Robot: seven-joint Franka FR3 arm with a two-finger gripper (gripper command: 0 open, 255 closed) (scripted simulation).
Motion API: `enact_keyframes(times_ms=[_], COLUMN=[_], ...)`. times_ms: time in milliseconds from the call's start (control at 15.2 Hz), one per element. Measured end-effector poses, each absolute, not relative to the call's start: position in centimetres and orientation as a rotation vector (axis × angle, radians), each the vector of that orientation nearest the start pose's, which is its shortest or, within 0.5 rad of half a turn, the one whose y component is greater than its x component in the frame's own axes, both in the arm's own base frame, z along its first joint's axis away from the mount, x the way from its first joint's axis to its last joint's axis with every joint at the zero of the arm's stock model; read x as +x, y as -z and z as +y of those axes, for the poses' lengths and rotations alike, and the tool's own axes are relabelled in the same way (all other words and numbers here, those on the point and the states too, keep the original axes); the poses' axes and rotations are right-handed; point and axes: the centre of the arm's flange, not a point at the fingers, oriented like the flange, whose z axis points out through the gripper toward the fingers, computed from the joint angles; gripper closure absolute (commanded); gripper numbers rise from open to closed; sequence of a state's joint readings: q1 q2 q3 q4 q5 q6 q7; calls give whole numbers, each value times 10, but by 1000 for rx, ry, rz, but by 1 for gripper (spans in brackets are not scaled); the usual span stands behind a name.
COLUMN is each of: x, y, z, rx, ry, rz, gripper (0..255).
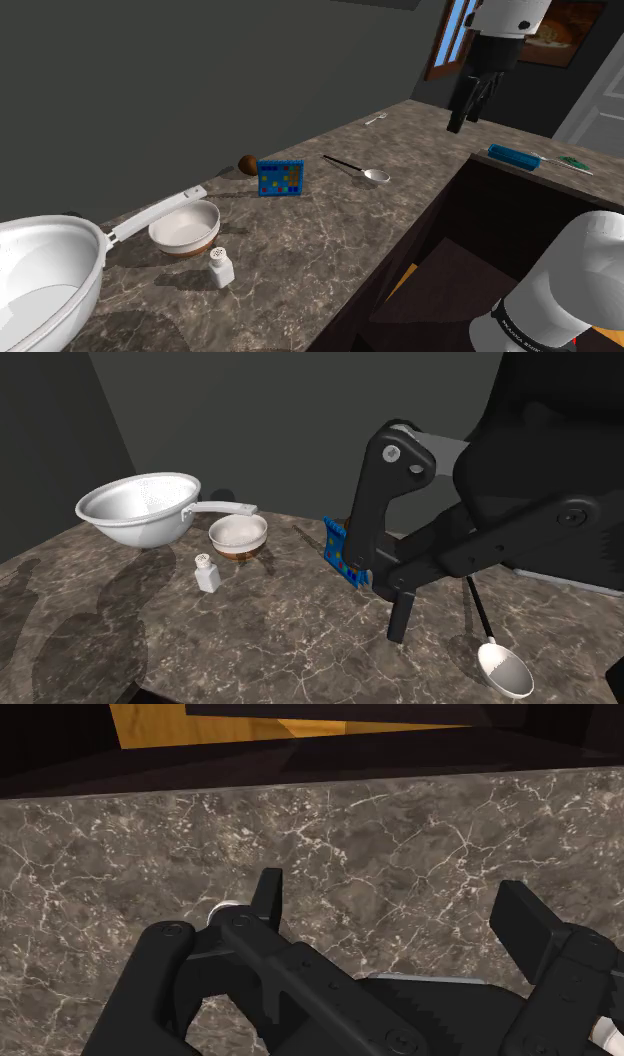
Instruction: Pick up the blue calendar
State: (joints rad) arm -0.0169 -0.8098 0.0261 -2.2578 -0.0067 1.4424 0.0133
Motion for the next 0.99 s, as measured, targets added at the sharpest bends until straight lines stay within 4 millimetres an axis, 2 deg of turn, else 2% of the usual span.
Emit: enact_keyframes(times_ms=[132,594,990], x=[291,365,431], y=[-630,-590,-559], z=[5,11,33], rx=[-3168,-3172,-3153], ry=[-7,20,49], rz=[1,-273,-529], gripper=[0,0,0])
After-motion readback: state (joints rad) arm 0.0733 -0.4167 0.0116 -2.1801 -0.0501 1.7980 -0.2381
